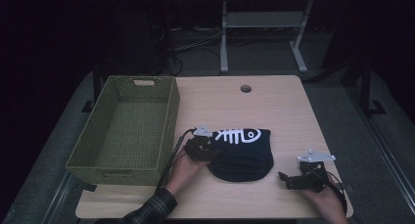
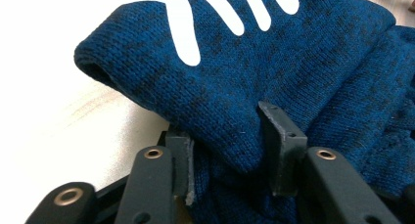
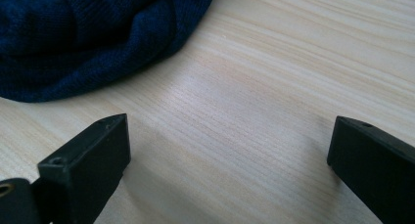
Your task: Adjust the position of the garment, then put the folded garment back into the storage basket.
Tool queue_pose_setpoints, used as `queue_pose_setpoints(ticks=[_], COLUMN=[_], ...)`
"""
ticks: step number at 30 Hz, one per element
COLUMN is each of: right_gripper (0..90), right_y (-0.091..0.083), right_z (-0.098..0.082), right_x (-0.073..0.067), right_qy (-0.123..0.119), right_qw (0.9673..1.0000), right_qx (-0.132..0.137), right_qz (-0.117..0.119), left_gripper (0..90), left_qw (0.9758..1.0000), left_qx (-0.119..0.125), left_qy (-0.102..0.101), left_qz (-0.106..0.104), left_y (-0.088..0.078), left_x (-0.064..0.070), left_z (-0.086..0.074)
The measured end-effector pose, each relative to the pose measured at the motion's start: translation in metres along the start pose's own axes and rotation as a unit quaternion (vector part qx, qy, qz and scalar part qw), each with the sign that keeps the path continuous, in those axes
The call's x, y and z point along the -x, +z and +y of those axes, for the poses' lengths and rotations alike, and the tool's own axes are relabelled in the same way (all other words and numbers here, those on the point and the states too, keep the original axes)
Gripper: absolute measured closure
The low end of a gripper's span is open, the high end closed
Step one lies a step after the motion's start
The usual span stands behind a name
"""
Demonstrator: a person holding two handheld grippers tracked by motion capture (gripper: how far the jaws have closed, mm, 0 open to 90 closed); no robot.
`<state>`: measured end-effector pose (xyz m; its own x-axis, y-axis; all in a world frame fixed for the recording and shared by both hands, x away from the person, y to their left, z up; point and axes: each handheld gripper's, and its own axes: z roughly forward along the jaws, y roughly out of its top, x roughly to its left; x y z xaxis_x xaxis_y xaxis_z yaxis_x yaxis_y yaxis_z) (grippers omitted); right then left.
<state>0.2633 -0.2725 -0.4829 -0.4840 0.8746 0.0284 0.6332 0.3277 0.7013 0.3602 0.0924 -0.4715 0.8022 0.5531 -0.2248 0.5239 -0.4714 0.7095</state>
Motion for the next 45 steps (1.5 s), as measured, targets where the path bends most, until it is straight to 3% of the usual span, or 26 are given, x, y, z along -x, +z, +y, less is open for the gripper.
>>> queue_pose_setpoints(ticks=[18, 34, 45], right_gripper=[1.9, 1.9, 1.9], right_y=[0.0, 0.0, 0.0], right_z=[0.0, 0.0, 0.0], right_x=[0.0, 0.0, 0.0], right_qy=[-0.002, -0.001, -0.002], right_qw=[1.0, 1.0, 1.0], right_qx=[0.0, 0.0, 0.0], right_qz=[0.002, 0.002, 0.002], left_gripper=[67.0, 67.2, 67.3], left_qw=[1.0, 0.9998, 0.9988], left_qx=[-0.007, 0.015, 0.041], left_qy=[0.005, 0.012, 0.009], left_qz=[-0.002, -0.009, -0.024], left_y=[-0.009, -0.029, -0.048], left_x=[0.004, 0.012, 0.017], left_z=[0.01, 0.027, 0.04])
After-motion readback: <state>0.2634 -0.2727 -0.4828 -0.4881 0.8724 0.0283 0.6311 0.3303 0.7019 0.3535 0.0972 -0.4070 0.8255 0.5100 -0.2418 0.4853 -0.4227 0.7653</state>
